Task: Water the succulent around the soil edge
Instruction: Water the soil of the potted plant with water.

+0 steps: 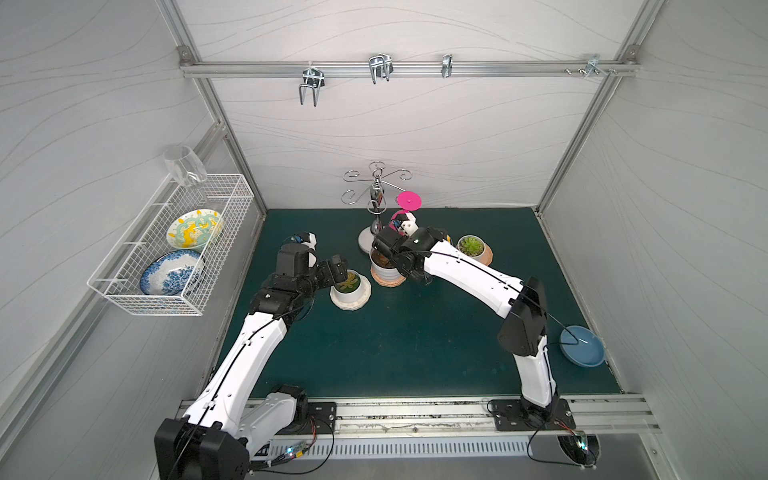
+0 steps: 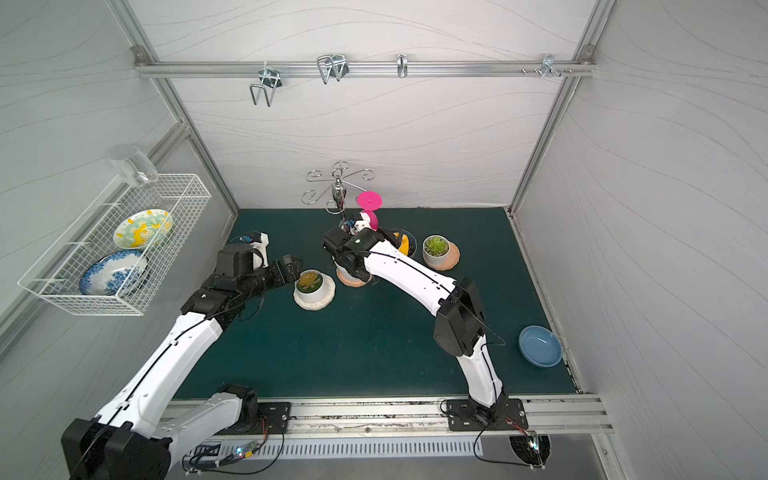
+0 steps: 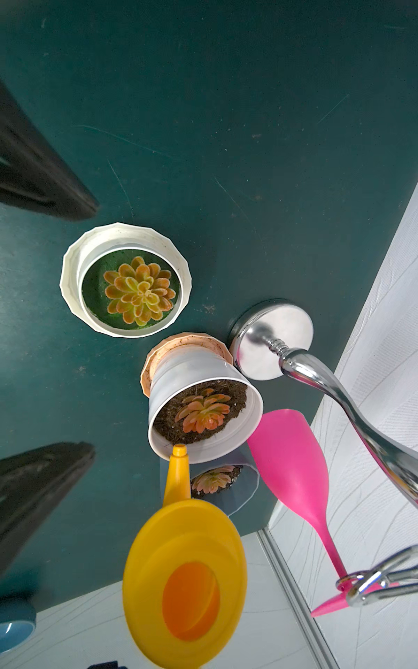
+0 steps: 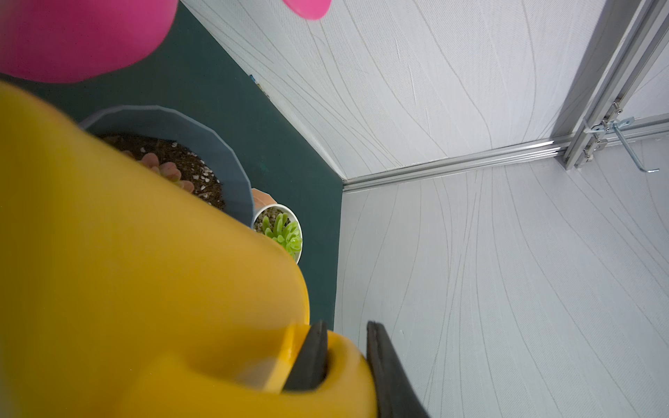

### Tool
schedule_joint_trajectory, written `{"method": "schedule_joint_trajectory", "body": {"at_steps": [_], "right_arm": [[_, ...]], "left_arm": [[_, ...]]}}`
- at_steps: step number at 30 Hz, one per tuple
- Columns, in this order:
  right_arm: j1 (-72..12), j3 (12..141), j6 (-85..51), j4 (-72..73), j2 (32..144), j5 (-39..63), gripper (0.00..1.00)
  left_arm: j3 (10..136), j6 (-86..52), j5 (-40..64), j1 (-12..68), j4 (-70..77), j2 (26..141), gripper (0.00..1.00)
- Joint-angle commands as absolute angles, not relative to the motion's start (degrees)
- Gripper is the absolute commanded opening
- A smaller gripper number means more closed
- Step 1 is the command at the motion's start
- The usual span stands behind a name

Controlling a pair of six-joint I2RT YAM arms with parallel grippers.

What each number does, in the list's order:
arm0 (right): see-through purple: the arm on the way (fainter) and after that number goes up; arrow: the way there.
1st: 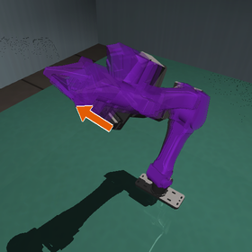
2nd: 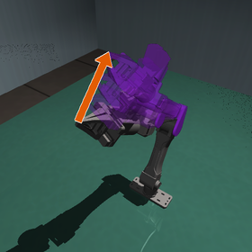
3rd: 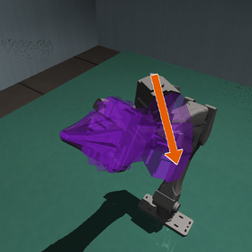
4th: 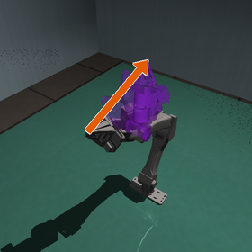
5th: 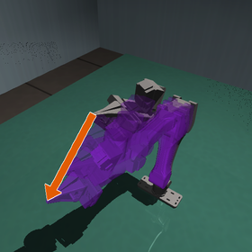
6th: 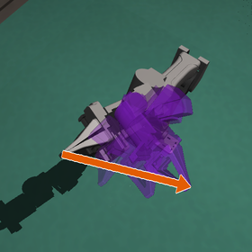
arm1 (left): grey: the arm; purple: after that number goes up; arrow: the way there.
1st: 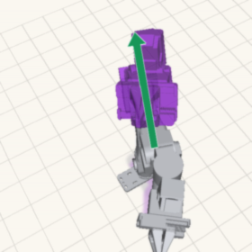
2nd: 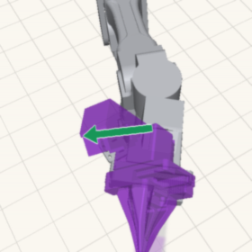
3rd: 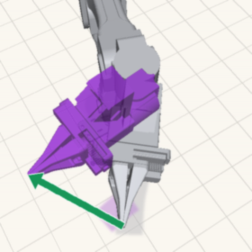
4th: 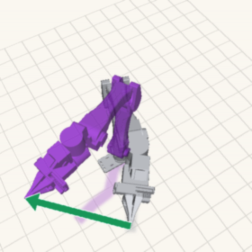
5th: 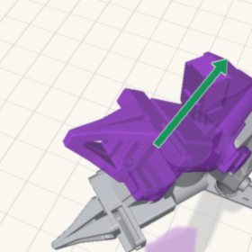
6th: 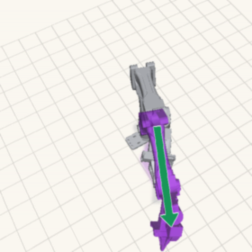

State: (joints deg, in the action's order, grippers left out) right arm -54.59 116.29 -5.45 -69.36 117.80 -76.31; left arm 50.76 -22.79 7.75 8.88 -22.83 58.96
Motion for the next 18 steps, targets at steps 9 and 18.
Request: {"method": "schedule_joint_trajectory", "body": {"at_steps": [9,18], "right_arm": [[-53.1,119.3,0.7,-62.8,118.7,-78.4,0.00],[-52.2,120.6,6.2,-57.0,120.9,-79.2,0.00]], "left_arm": [[51.3,-23.0,8.7,8.5,-20.0,58.5,1.00],[51.2,-23.1,8.7,8.5,-19.7,58.4,1.00]]}}
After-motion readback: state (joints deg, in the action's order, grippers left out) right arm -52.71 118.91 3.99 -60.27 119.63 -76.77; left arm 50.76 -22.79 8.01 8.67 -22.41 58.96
